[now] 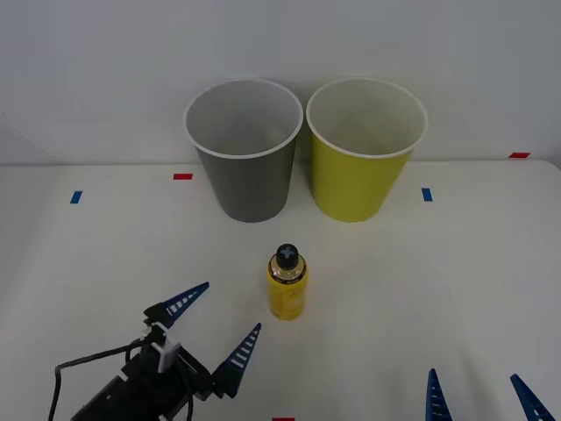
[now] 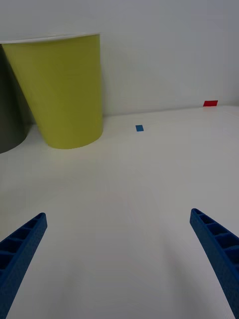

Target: Put cans in the gray bin and PET bottles in the light green bin.

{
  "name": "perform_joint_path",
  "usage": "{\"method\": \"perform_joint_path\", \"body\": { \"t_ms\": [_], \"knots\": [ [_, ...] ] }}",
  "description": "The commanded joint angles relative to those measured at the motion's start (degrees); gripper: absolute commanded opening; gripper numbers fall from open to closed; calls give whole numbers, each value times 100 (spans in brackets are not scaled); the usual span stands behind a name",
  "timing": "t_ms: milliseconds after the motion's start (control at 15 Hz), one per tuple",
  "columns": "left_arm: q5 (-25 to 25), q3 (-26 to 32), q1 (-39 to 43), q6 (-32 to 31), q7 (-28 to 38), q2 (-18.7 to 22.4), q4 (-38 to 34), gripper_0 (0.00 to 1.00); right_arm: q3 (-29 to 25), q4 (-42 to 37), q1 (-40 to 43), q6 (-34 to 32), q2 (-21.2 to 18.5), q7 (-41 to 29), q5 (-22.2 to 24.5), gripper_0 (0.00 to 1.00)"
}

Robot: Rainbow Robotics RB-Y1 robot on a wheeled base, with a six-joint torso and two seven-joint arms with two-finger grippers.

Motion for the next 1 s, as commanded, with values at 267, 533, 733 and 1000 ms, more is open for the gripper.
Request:
{"method": "perform_joint_path", "body": {
  "t_ms": [267,533,733,1000],
  "knots": [
    [56,-308,-533,381,-24,-79,28,100,0,0,0,1,0,0,0,100],
    [56,-325,-744,627,-33,-263,46,100,0,0,0,1,0,0,0,100],
    [56,-361,-823,742,-59,-448,46,100,0,0,0,1,0,0,0,100],
    [56,-404,-1042,1058,-85,-650,37,100,0,0,0,1,0,0,0,100]
  ]
}}
